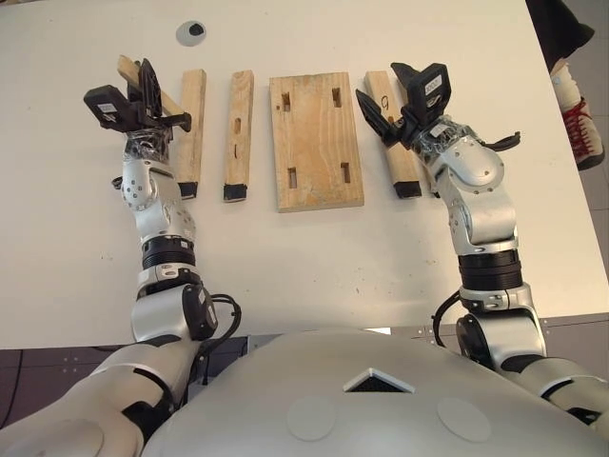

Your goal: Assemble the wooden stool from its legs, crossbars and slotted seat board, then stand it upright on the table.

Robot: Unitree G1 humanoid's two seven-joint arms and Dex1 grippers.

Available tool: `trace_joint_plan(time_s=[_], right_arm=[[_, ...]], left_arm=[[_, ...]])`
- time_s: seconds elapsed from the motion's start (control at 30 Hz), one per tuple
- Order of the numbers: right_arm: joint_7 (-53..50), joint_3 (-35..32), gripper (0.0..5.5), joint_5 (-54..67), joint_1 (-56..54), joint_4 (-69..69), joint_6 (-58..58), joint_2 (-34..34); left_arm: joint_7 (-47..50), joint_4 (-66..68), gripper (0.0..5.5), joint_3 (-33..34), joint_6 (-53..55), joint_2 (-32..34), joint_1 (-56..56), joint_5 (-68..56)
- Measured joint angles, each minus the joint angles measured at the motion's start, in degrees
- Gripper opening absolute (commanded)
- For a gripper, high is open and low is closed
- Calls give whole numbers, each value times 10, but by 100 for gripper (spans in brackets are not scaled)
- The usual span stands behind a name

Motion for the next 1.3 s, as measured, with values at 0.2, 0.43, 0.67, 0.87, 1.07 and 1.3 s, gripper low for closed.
trace_joint_plan(time_s=[0.2, 0.43, 0.67, 0.87, 1.07, 1.3], right_arm=[[0, -2, 338, -2, -8, 6, -1, -4], [0, -4, 338, -2, -8, 8, -1, -18], [-14, -6, 338, -4, -7, 5, -2, -18], [-51, -58, 338, -5, 27, -15, -1, -36], [-67, -101, 338, -5, 31, -23, 1, -48], [-77, -107, 338, -6, 56, -45, 9, -62]], left_arm=[[-2, 88, 38, -13, -111, 7, 2, 32], [-10, 140, 38, -33, -162, 22, -6, 39], [16, 179, 98, -48, -131, 36, 6, 70], [36, -22, 196, -67, 6, 63, 88, 82], [60, -304, 286, -93, 315, 94, 166, 87], [92, -437, 286, -92, 574, 102, 190, 83]])
